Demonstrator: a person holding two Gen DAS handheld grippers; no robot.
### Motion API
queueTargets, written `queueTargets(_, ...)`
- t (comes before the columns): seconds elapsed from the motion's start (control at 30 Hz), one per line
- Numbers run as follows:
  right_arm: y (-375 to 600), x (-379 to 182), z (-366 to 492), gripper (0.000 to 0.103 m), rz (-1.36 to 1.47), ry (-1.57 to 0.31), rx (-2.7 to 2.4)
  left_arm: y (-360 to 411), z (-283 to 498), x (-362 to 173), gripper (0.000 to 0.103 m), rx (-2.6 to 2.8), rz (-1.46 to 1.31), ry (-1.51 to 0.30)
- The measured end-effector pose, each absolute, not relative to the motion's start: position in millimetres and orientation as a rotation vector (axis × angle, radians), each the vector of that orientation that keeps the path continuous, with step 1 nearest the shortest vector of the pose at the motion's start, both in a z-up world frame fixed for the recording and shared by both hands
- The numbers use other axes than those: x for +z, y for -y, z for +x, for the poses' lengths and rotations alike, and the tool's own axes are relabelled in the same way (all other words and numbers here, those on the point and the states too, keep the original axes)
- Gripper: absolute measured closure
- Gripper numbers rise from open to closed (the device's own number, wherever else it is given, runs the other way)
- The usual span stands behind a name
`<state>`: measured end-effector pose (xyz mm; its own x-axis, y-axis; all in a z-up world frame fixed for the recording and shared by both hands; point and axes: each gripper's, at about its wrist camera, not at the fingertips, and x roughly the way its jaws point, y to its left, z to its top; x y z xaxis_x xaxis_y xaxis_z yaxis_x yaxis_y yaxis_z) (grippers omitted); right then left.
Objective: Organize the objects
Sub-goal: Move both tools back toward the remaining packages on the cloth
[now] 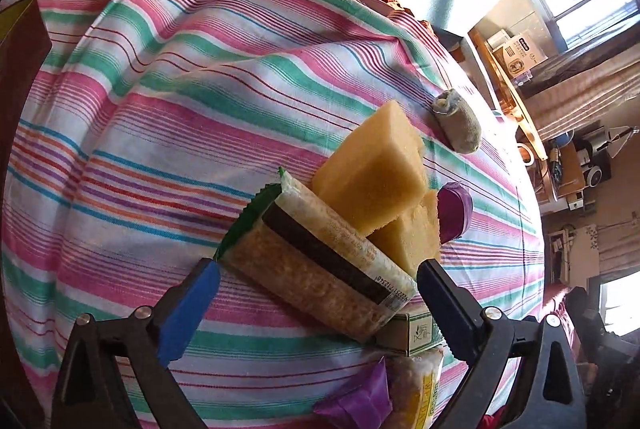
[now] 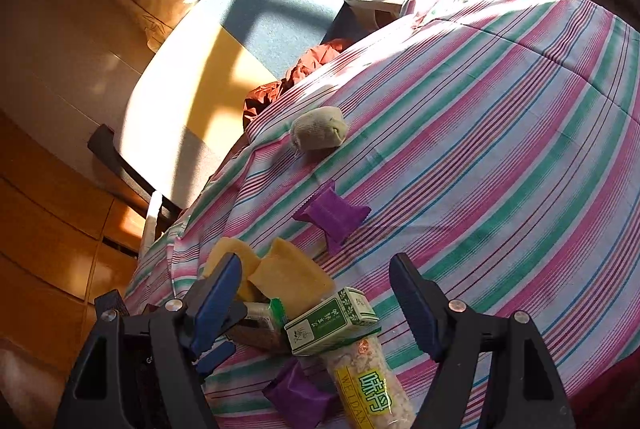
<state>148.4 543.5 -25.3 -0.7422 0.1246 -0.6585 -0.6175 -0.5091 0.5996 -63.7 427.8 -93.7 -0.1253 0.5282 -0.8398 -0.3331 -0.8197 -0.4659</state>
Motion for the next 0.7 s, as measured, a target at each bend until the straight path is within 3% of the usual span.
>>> queueTargets(0.3, -543, -27, 147, 0.025, -0.786, -1.217, 2.265, -440, -69, -94, 0.007, 2.032, -1.548, 0.154)
queueTargets(0.43, -544, -29, 146, 0.025, -0.802, -1.218, 2.253, -442, -69, -92, 0.024, 2.048, -1.498, 0.073)
queueTargets(0.7, -547, -32, 147, 0.025, -0.810, -1.215, 2.232, -414, -58, -75, 0.028, 2.017, -1.369, -0.036)
